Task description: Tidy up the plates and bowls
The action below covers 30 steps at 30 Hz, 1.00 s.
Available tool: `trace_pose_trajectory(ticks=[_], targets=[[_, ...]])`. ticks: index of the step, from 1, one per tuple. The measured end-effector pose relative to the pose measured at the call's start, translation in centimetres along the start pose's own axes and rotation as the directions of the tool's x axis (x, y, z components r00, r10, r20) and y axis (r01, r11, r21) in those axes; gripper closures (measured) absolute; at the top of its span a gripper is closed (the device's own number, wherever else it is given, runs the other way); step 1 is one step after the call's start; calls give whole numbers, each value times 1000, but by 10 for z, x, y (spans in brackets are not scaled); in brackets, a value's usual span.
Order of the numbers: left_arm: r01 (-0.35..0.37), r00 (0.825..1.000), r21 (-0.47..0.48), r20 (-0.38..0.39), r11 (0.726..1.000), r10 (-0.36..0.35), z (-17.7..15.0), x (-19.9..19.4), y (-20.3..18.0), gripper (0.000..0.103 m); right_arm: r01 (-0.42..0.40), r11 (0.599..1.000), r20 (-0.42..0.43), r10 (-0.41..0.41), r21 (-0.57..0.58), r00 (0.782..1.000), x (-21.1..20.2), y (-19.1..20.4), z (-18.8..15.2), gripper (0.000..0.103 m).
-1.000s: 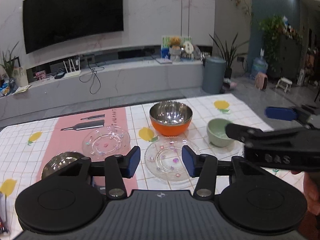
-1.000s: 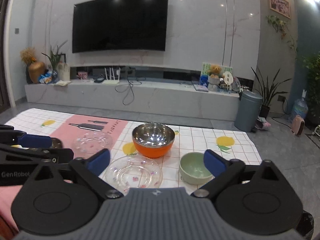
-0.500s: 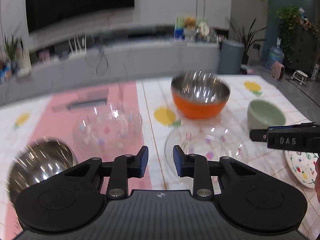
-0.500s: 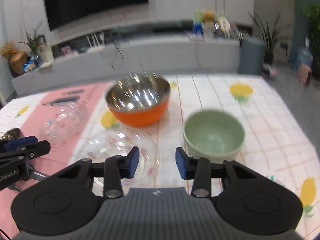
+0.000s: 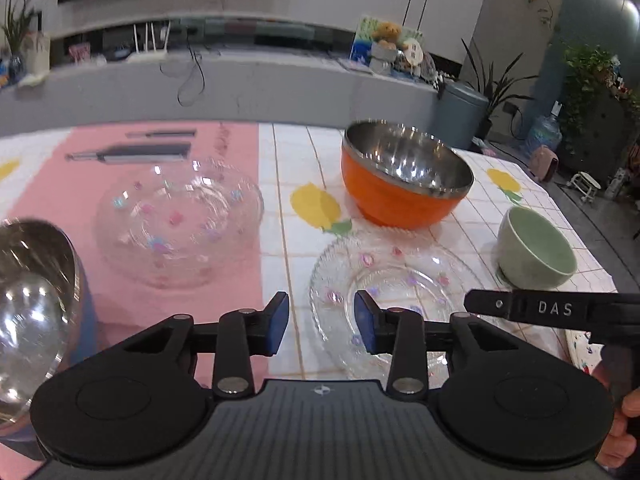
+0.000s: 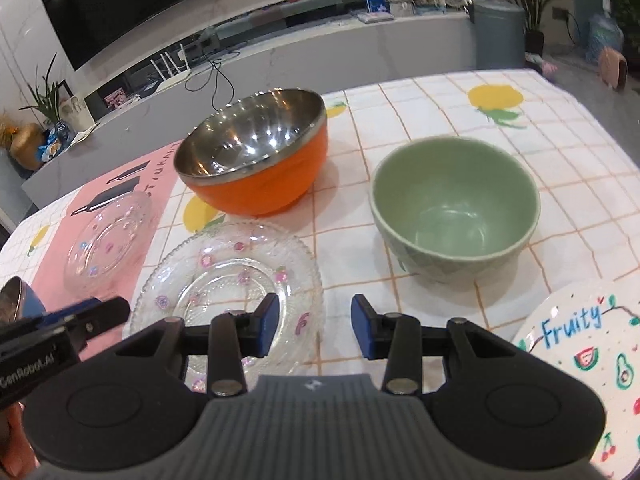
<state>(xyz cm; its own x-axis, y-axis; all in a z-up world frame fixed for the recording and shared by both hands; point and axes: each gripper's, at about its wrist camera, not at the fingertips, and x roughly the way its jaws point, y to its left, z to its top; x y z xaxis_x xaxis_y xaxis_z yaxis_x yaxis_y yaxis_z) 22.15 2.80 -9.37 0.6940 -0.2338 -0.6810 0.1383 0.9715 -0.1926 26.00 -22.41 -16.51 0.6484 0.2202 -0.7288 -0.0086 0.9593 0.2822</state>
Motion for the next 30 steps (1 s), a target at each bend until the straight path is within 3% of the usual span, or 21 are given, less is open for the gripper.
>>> trace_pose_trajectory(ticks=[6, 8, 12, 20, 30], targets=[[34, 998, -67, -58, 997, -38, 0, 14, 7, 69, 14, 1000, 3, -14, -6, 1000, 4, 1, 0, 70], [36, 997, -63, -72, 997, -41, 0, 18, 7, 73, 8, 1000, 0, -8, -10, 1000, 5, 2, 1, 79], [41, 995, -83, -91, 996, -48, 1, 23, 8, 81, -13, 1000, -9, 13, -4, 1000, 6, 1, 1, 88], [30, 991, -91, -129, 995, -42, 8, 20, 9, 89, -11, 1000, -19, 11, 0, 1000, 5, 2, 2, 94], [-32, 978, -95, -210, 995, 11, 9, -5, 5, 91, -21, 1000, -118, 21, 6, 993, -12, 8, 5, 97]])
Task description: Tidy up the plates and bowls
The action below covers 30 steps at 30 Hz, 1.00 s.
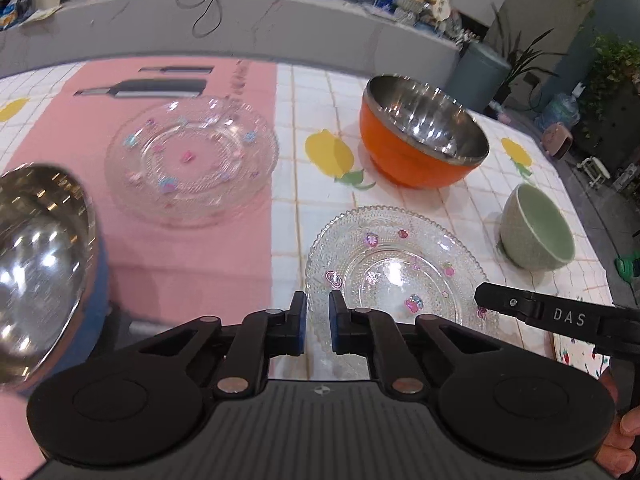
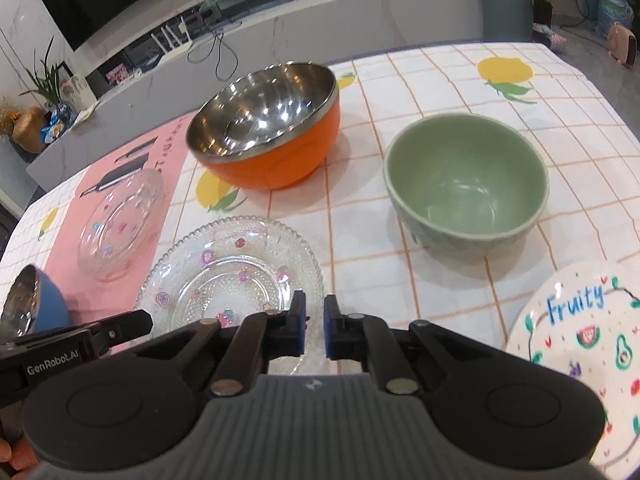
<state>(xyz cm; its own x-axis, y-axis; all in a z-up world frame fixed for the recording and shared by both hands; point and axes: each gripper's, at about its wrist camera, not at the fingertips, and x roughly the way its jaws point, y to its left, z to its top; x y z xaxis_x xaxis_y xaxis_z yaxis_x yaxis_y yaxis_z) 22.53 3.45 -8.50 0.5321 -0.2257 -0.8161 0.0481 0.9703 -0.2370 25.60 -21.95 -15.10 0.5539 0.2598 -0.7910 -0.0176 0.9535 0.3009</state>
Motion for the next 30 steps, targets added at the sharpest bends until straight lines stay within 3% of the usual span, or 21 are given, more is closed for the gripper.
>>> trace_pose_trajectory(ticks=[12, 20, 30], targets=[[-39, 996, -2, -82, 999, 39, -45, -52, 2, 93, -31, 998, -117, 24, -57, 993, -41, 15, -55, 97], [-86, 984, 57, -150, 995, 93, -83, -74, -7, 93, -36, 991, -205, 9, -131, 979, -66, 24, -98, 101], [-94, 971, 80, -211, 992, 109, -104, -74, -10, 92, -8, 974, -223, -44, -228, 974, -82, 31, -112, 102]])
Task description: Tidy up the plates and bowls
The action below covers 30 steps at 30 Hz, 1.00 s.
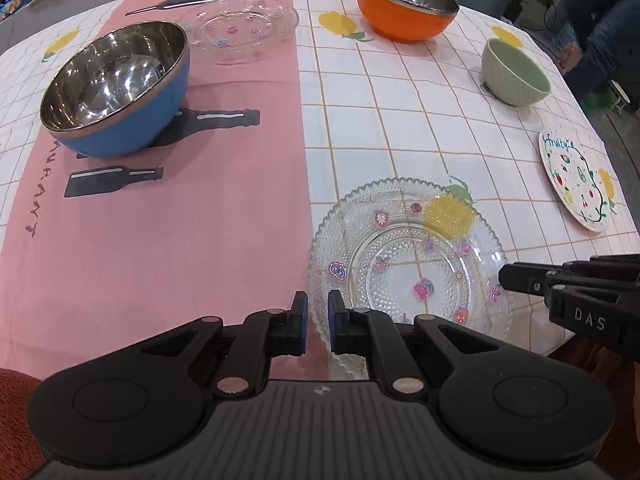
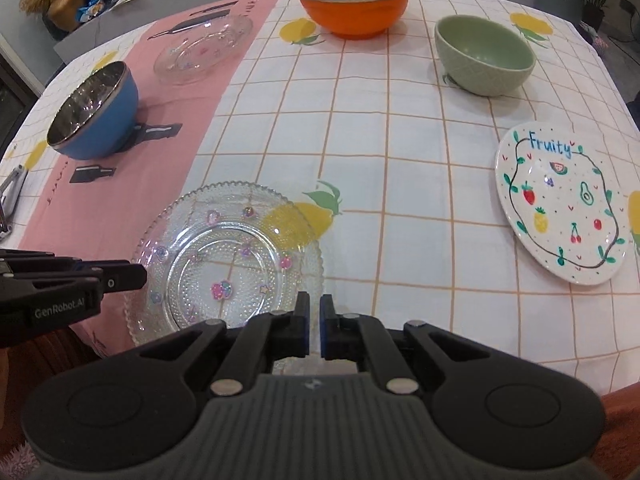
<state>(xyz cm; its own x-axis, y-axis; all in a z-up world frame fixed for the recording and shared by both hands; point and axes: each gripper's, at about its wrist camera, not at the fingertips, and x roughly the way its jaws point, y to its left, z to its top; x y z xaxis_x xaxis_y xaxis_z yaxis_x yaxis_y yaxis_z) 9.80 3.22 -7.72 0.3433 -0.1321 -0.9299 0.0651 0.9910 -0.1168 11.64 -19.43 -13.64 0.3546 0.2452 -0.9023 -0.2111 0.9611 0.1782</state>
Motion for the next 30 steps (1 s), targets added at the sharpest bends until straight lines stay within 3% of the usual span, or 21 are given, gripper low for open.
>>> trace_pose_trajectory(ticks=[9, 21, 30], targets=[[2, 994, 79, -105, 997, 7, 15, 6, -6, 87, 30, 996, -65, -36, -86, 997, 5, 10, 11, 100], [25, 968, 106, -252, 994, 3, 34, 18, -4, 78, 22, 988, -200, -52, -151, 978, 16, 17, 26, 87], [13, 953, 127, -303, 992, 26, 53, 24, 1, 76, 50, 972, -246, -108, -230, 963, 18, 23, 36, 73]])
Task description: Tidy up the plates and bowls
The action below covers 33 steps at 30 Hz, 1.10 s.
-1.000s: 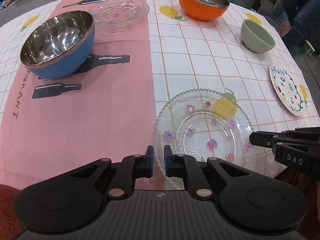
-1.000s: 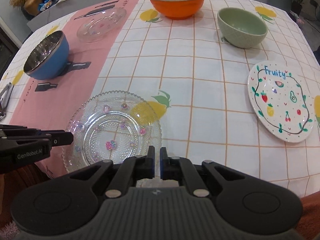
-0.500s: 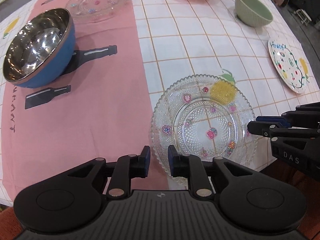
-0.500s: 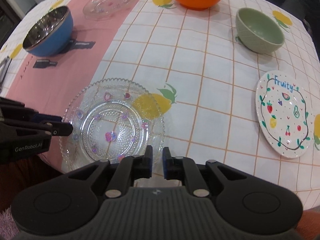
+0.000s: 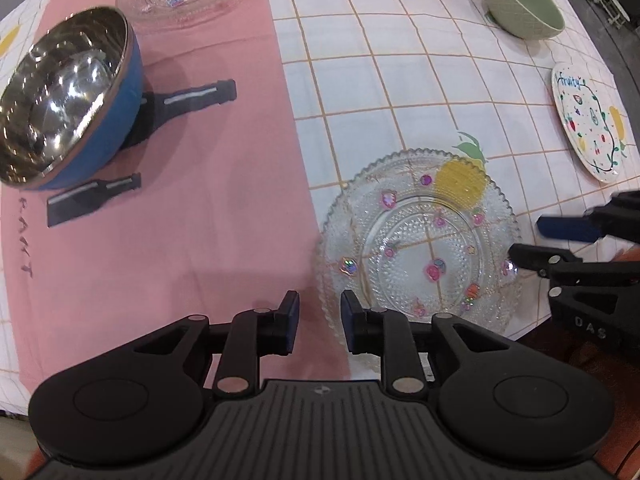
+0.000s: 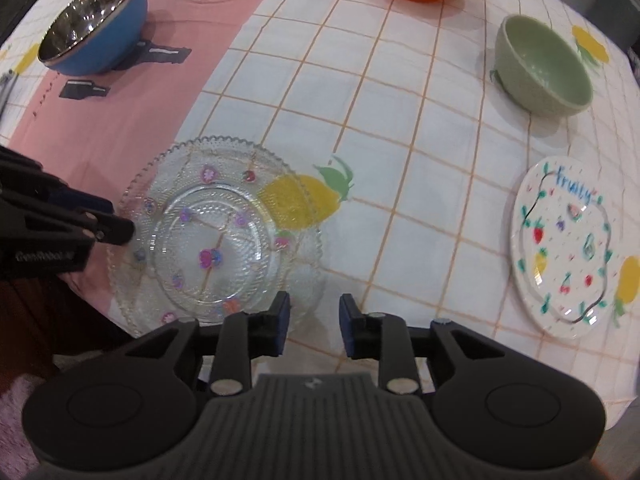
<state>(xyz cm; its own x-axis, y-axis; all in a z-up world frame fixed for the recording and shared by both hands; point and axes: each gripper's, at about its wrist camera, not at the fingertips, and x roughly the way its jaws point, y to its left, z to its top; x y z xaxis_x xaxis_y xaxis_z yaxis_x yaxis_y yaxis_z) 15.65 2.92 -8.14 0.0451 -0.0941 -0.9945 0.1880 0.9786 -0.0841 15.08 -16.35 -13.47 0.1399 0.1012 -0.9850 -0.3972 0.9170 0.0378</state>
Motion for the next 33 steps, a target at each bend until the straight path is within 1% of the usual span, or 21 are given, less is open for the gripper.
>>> trace_pose_trajectory(ticks=[1, 7, 13, 17, 21, 28, 33], targets=[[-3, 1000, 4, 1, 1000, 3, 3, -1, 1, 75, 12, 1000, 2, -12, -10, 1000, -1, 0, 2, 71], [5, 1000, 13, 8, 1000, -5, 20, -10, 9, 73, 25, 999, 14, -24, -36, 1000, -9, -6, 16, 69], [19, 1000, 27, 16, 999, -19, 49, -24, 19, 73, 20, 999, 26, -19, -38, 999, -15, -11, 44, 69], [14, 1000, 29, 23, 999, -15, 74, -35, 32, 73, 8, 999, 20, -7, -39, 1000, -16, -11, 73, 69], [21, 998, 34, 58, 999, -23, 101, -53, 49, 73, -14, 999, 30, 15, -32, 999, -16, -8, 106, 69], [-27, 994, 12, 110, 1000, 25, 150, -70, 79, 73, -19, 998, 56, 23, -60, 998, -11, 10, 161, 69], [-67, 988, -18, 136, 998, 69, 181, -68, 111, 73, -49, 998, 80, 53, -43, 995, -3, 18, 201, 69]])
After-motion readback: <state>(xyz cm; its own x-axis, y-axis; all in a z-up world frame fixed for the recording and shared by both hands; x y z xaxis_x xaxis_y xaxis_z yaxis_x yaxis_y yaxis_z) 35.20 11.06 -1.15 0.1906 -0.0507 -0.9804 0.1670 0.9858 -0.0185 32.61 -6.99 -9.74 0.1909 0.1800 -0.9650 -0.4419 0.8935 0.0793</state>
